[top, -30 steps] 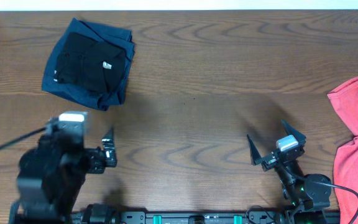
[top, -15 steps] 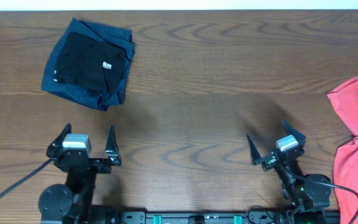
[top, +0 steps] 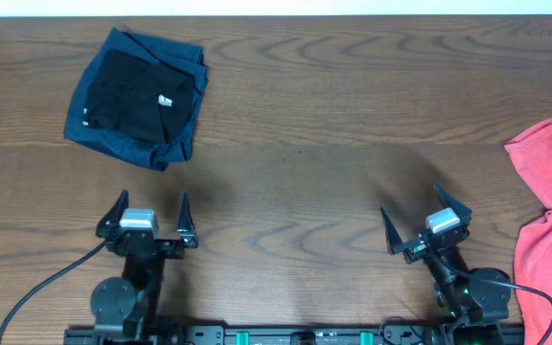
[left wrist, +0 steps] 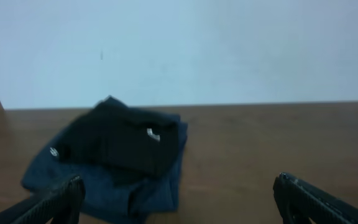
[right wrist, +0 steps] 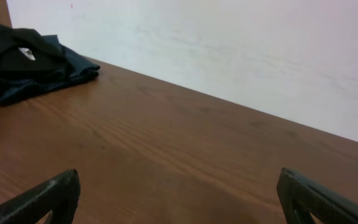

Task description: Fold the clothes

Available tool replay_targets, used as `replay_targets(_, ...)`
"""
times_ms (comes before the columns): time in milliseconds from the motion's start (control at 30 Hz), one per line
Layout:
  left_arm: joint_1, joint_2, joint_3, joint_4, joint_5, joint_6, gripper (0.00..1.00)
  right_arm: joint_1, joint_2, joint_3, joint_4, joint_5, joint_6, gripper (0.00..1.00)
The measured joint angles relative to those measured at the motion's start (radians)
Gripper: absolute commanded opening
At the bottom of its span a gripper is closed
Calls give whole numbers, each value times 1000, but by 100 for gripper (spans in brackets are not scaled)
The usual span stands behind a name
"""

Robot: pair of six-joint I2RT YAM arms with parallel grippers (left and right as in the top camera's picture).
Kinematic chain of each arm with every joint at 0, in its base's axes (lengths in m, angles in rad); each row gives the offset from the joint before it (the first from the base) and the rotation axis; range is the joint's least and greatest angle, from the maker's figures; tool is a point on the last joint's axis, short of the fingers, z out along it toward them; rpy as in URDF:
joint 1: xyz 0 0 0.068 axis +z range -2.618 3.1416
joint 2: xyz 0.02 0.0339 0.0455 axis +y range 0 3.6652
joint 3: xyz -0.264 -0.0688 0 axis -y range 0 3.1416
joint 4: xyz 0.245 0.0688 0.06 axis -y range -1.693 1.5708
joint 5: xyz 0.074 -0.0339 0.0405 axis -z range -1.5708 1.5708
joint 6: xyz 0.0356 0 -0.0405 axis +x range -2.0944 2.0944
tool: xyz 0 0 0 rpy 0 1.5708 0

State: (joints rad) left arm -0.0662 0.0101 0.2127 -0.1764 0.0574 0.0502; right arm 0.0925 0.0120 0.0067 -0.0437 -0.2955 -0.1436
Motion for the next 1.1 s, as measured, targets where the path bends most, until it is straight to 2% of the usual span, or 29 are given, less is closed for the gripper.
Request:
replay_targets(333,0,2,-164,90,6,0,98,0,0,0,0,0,0,99)
replay_targets(1100,0,0,-180,125,7,0,98,0,0,0,0,0,0,99)
